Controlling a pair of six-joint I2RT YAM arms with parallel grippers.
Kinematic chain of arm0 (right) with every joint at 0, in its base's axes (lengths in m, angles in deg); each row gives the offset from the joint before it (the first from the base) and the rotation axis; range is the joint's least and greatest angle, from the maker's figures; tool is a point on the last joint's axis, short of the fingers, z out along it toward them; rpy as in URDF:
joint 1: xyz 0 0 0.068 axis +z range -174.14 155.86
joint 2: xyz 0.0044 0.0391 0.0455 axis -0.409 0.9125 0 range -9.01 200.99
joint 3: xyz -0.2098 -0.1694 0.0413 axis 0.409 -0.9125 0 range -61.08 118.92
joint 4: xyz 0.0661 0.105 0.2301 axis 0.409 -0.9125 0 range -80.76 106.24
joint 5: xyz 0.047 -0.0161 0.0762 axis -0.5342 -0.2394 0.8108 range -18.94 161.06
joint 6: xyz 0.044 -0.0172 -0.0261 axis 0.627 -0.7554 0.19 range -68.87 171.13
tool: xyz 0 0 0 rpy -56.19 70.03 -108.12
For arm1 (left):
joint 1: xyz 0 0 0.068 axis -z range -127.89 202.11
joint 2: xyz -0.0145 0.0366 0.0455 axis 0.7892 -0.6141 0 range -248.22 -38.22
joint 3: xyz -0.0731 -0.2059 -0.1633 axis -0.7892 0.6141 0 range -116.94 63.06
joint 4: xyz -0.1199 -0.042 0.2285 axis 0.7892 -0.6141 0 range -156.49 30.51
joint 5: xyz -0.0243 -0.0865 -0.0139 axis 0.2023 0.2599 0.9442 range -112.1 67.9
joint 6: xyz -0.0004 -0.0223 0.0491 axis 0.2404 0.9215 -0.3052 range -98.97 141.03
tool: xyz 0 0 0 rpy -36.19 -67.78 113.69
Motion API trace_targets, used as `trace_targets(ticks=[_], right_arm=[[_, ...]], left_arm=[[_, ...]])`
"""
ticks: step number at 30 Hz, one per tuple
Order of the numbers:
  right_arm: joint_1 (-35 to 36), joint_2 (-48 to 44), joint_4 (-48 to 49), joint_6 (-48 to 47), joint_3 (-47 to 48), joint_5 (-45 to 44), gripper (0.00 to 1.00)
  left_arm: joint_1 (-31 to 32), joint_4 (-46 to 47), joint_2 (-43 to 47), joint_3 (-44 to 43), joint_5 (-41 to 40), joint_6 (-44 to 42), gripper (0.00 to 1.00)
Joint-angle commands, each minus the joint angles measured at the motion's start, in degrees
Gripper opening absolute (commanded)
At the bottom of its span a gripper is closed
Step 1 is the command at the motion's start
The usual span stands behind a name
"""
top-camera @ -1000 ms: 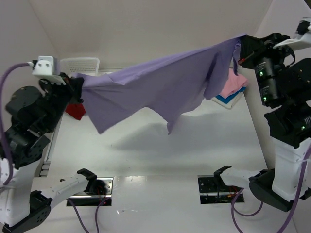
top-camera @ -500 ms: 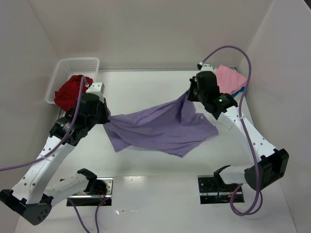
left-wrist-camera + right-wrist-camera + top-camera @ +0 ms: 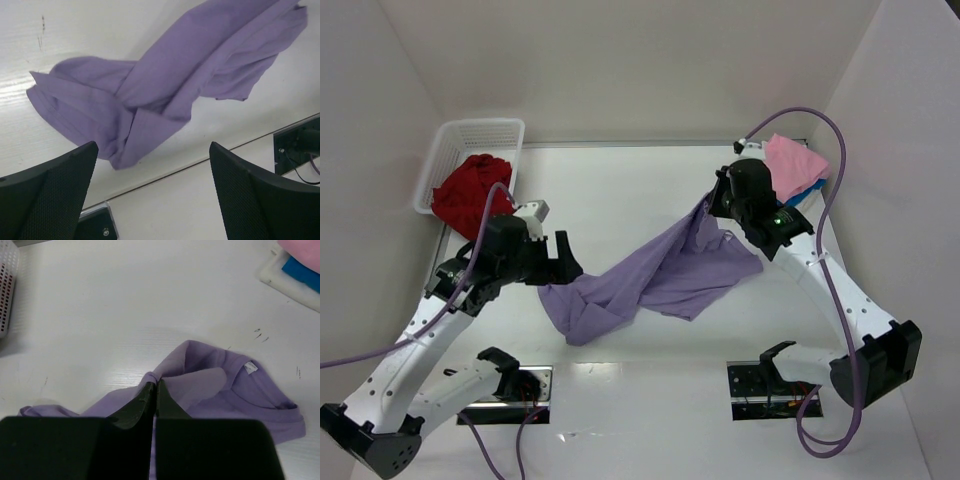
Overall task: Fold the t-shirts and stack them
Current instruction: Flatten out the tshirt
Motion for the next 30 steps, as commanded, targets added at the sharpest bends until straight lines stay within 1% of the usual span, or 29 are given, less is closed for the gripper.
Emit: trace_targets(ticks=[1, 6, 8, 14, 19, 20, 22, 28, 30], right_arm=[[0.1, 0.2, 4.1, 0.3, 0.2, -1.9, 0.00], [0.1, 0.2, 4.1, 0.3, -0.3, -2.1, 0.00], [0.1, 0.2, 4.1, 0.3, -0.3, -2.7, 0.00], [0.1, 1.2, 4.6, 0.3, -0.3, -2.7, 0.00], [0.1, 1.8, 4.6, 0.3, -0.3, -3.2, 0.00], [0.1, 1.8, 4.6, 0.3, -0.3, -3.2, 0.00], [0.1, 2.3, 4.6, 0.3, -0.3, -3.2, 0.00], [0.1, 3.6, 5.1, 0.3, -0.8, -2.7, 0.00], [0.1, 3.6, 5.7, 0.3, -0.8, -2.7, 0.00]], left_arm=[[-0.2, 0.4, -3.0, -5.4, -0.9, -3.6, 1.00], [-0.2, 1.2, -10.9, -5.9, 4.1, -9.1, 1.00], [0.5, 1.7, -11.5, -5.4, 5.5, -9.1, 1.00], [1.1, 1.7, -19.7, -3.8, 6.7, -6.7, 1.00], [2.9, 2.2, -23.7, -1.1, 7.7, -6.2, 1.00], [2.9, 2.2, -24.3, -1.1, 9.2, -6.2, 1.00], [4.7, 2.2, -25.1, 0.2, 9.2, -5.6, 0.97], [8.0, 4.4, -30.2, 0.2, 10.4, -5.1, 0.95], [8.0, 5.8, -32.2, 0.2, 10.4, -4.5, 0.95]])
